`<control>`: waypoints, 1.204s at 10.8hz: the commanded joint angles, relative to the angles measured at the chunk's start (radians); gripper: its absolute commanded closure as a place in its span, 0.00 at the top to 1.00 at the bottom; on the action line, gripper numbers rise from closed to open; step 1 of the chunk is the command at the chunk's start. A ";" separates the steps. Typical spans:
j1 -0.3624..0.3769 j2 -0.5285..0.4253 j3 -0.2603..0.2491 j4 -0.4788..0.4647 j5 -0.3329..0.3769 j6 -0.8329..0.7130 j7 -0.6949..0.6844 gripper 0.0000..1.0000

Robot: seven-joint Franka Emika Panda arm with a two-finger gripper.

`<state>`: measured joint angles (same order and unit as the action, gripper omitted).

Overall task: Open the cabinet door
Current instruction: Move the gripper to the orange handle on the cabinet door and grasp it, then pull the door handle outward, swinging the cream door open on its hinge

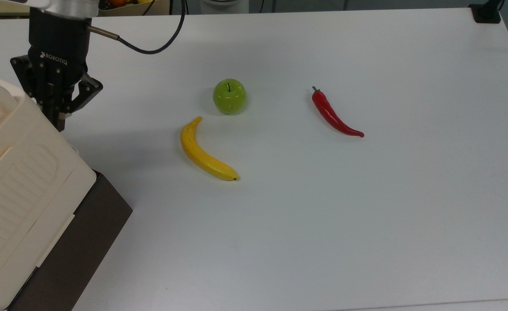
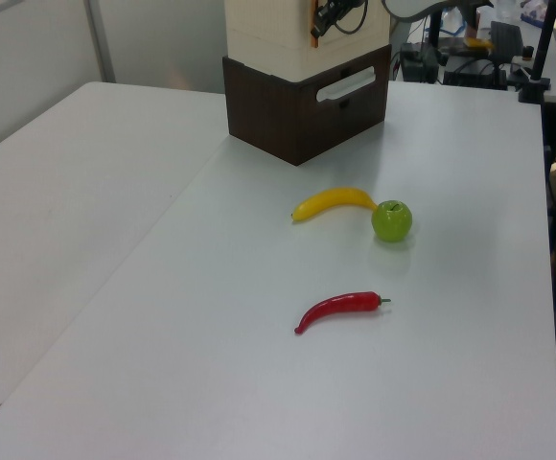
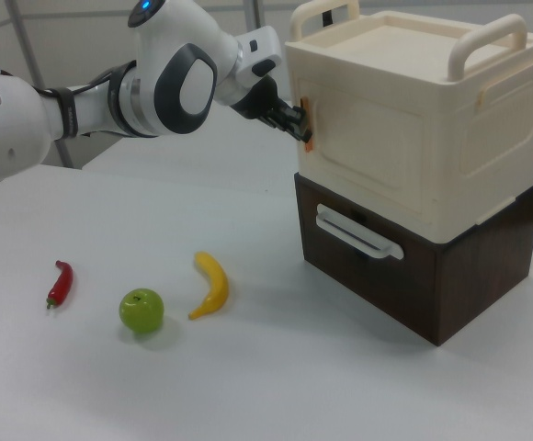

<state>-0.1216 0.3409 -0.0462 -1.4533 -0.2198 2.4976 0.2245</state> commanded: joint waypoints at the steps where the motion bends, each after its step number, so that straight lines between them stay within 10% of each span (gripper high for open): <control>1: 0.007 -0.042 0.006 -0.006 -0.009 -0.101 0.019 0.08; 5: 0.019 -0.066 0.009 -0.007 -0.004 -0.157 0.032 0.09; 8: 0.017 -0.079 0.009 -0.004 -0.001 -0.247 0.038 0.31; 11: 0.016 -0.120 0.009 0.001 0.046 -0.365 0.035 0.92; 13: 0.016 -0.146 0.008 0.005 0.053 -0.408 0.035 1.00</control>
<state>-0.1120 0.2421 -0.0374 -1.4452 -0.1886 2.1523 0.2469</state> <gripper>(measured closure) 0.176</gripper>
